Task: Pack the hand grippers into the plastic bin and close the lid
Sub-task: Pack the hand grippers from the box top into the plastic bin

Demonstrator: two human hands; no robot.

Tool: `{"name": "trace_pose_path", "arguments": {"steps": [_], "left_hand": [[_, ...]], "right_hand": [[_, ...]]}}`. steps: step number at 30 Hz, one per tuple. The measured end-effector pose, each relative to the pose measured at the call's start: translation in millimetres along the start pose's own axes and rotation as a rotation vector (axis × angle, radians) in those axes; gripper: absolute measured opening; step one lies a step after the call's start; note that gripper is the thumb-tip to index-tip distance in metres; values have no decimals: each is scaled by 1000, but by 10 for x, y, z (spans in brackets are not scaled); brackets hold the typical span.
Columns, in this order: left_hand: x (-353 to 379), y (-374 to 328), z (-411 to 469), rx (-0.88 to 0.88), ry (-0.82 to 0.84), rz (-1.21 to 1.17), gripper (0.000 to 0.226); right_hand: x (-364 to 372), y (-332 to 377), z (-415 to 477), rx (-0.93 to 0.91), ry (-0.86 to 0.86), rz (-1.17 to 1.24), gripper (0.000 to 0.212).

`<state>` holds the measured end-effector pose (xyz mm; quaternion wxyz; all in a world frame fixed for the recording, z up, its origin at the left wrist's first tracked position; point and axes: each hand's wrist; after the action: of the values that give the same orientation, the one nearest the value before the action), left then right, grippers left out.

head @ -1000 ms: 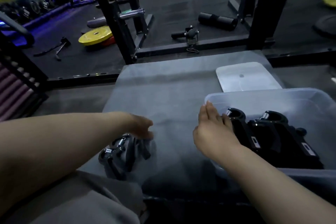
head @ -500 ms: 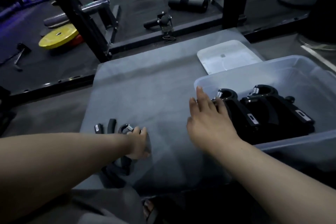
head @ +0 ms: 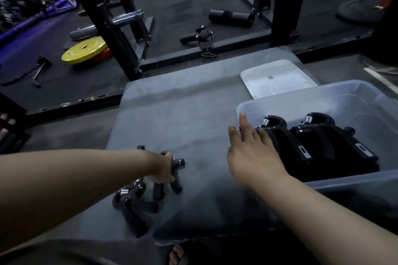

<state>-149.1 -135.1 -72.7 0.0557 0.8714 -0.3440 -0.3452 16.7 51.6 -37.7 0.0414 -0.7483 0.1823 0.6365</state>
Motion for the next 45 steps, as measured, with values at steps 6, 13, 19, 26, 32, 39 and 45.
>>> {"name": "trace_pose_path", "arguments": {"steps": [6, 13, 19, 26, 32, 39, 45], "left_hand": [[187, -157, 186, 13, -78, -317, 85], [219, -207, 249, -95, -76, -436, 76], [86, -292, 158, -115, -45, -558, 95], [-364, -268, -32, 5, 45, -528, 53], [-745, -241, -243, 234, 115, -1087, 22], [-1435, -518, -948, 549, -3, -1441, 31], [-1655, -1102, -1560, 851, -248, -1685, 26]], "right_hand": [[16, -11, 17, 11, 7, 21, 71], [150, -32, 86, 40, -82, -47, 61], [147, -34, 91, 2, -60, -26, 62], [74, -29, 47, -13, -23, 20, 65], [-14, -48, 17, -42, 57, 33, 63], [-184, -49, -50, -115, -11, 98, 62], [-842, -383, -159, 16, -48, 1058, 34]]}}
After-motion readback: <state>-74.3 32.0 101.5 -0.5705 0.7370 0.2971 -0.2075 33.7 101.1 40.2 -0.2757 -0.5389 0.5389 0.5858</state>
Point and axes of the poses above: each hand's wrist, its own z-axis towards the middle knuckle, its own x-axis out of the palm, y = z × x, and after that the axes turned 10 degrees about y, right-handed
